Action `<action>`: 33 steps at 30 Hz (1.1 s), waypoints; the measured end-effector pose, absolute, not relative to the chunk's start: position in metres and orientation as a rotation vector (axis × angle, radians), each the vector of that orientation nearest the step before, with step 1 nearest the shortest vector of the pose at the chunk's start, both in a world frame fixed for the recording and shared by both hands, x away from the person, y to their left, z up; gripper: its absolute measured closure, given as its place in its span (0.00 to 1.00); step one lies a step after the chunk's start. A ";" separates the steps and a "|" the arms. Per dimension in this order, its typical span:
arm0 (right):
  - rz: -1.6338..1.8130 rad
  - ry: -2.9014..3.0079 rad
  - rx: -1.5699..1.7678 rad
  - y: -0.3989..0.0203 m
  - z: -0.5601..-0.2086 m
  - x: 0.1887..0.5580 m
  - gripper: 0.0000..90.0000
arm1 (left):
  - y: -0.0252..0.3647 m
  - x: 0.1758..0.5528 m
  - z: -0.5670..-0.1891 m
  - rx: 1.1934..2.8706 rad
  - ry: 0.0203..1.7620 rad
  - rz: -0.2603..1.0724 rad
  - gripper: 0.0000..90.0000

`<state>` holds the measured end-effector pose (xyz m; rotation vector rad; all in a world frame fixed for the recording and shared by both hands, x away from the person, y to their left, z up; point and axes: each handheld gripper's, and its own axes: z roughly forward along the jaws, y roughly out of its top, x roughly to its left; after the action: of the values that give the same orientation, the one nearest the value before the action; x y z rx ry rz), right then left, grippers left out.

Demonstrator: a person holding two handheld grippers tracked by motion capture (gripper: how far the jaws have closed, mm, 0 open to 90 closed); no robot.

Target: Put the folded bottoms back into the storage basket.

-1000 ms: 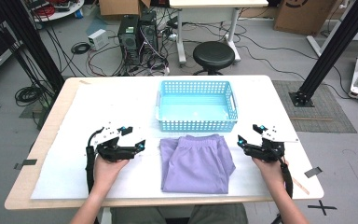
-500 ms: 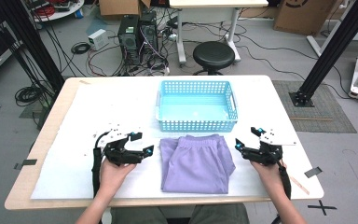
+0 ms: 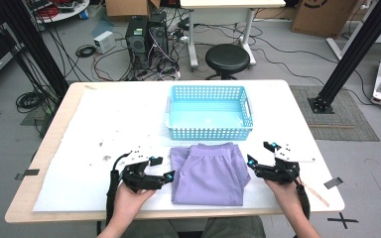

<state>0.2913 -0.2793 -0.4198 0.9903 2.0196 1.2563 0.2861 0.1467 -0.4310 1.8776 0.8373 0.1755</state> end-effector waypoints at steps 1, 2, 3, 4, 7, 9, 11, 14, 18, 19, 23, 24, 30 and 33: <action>1.255 2.025 0.992 -0.278 -0.420 0.290 0.28 | 0.144 0.286 -0.432 1.890 0.848 0.168 0.32; 1.253 2.032 0.993 -0.278 -0.420 0.288 0.28 | 0.142 0.286 -0.434 1.902 0.866 0.166 0.32; 1.254 2.038 0.986 -0.277 -0.421 0.286 0.27 | 0.141 0.286 -0.436 1.910 0.879 0.165 0.32; 1.259 2.043 0.986 -0.276 -0.421 0.285 0.27 | 0.140 0.287 -0.439 1.919 0.912 0.147 0.32; 1.266 2.057 0.973 -0.275 -0.422 0.280 0.27 | 0.140 0.290 -0.443 1.925 0.967 0.099 0.32; 1.265 2.063 0.973 -0.274 -0.422 0.278 0.27 | 0.141 0.292 -0.445 1.926 0.993 0.066 0.32; 1.267 2.069 0.975 -0.274 -0.422 0.277 0.27 | 0.140 0.294 -0.447 1.919 1.008 0.029 0.32; 1.261 2.080 0.976 -0.274 -0.424 0.278 0.27 | 0.137 0.297 -0.452 1.901 1.026 -0.056 0.32; 1.254 2.085 0.984 -0.274 -0.425 0.279 0.27 | 0.136 0.297 -0.452 1.899 1.026 -0.079 0.32; 1.253 2.089 0.989 -0.274 -0.425 0.279 0.27 | 0.136 0.297 -0.452 1.896 1.027 -0.078 0.32; 1.239 2.111 1.007 -0.273 -0.427 0.281 0.27 | 0.135 0.298 -0.453 1.874 1.035 -0.116 0.32; 1.233 2.125 1.008 -0.272 -0.427 0.282 0.27 | 0.133 0.298 -0.453 1.877 1.031 -0.115 0.32; 1.206 2.184 1.035 -0.269 -0.431 0.285 0.27 | 0.126 0.300 -0.453 1.884 1.021 -0.122 0.33; 1.216 2.189 1.058 -0.269 -0.431 0.285 0.27 | 0.123 0.301 -0.454 1.882 1.026 -0.122 0.37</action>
<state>0.2847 -0.2687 -0.4306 1.0578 2.1886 1.2160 0.3011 0.1234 -0.4537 1.8821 1.0256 -0.1222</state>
